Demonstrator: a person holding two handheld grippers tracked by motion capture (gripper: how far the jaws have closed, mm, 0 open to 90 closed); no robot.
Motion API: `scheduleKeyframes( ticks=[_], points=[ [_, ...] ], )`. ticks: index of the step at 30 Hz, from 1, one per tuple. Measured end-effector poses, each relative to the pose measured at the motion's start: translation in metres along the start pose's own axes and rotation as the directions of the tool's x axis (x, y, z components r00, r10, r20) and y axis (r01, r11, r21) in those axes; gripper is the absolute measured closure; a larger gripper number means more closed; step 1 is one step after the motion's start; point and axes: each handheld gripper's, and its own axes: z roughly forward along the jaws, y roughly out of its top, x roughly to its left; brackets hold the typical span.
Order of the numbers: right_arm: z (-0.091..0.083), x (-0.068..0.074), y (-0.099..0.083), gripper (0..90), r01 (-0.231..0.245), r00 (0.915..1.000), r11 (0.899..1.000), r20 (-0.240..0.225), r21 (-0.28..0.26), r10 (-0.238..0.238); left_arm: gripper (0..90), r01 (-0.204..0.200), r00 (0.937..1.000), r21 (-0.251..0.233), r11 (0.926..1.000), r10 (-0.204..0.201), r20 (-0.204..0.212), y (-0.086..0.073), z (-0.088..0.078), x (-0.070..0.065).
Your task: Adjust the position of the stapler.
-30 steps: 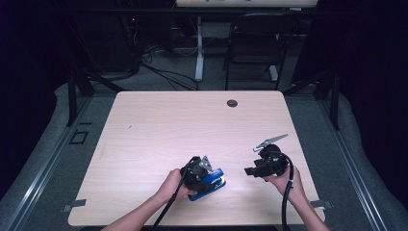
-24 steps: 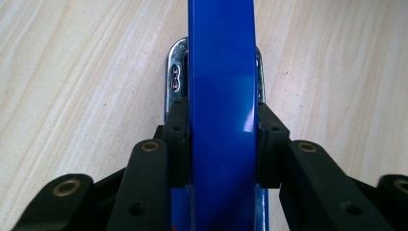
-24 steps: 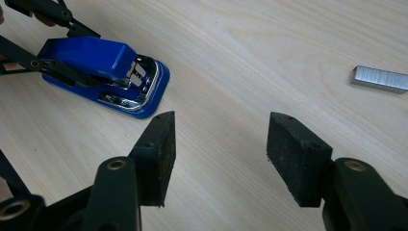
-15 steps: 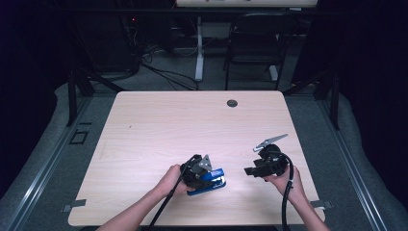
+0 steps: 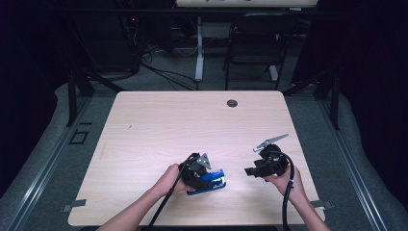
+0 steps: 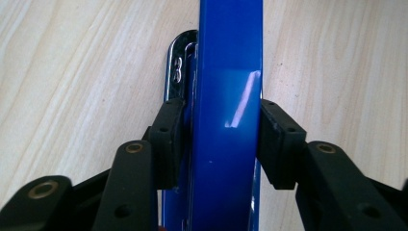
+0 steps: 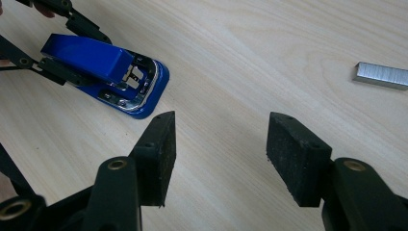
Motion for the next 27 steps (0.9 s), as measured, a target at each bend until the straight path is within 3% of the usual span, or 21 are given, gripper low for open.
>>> scheduleKeyframes(
  ticks=[2, 5, 14, 21, 27],
  points=[
    [0.0, 0.0, 0.0, 44.1, 0.0, 1.0, 1.0, 0.001, 0.002, 0.0, 54.6, 0.005, 1.0, 0.007, 1.0, -0.005, 0.004, -0.001, 0.0, 0.0],
    [0.0, 0.001, 0.0, 44.2, 0.002, 1.0, 1.0, 0.002, 0.004, -0.002, 62.5, 0.001, 1.0, 0.013, 0.9999, -0.001, -0.006, -0.001, 0.002, 0.0],
    [0.001, 0.001, 0.001, 44.3, 0.005, 1.0, 1.0, -0.001, 0.009, -0.005, 65.8, -0.086, 0.996, 0.021, 0.996, 0.087, -0.02, 0.0, 0.001, 0.0],
    [0.003, 0.003, 0.002, 44.6, 0.009, 1.0, 1.0, -0.004, 0.01, -0.009, 65.9, -0.174, 0.9848, 0.021, 0.9845, 0.174, 0.005, 0.0, 0.001, 0.009],
    [0.003, 0.001, 0.001, 44.7, 0.003, 1.0, 1.0, -0.006, 0.015, -0.003, 65.9, -0.244, 0.9696, 0.014, 0.9696, 0.244, 0.016, 0.002, 0.002, 0.013]
  ],
)
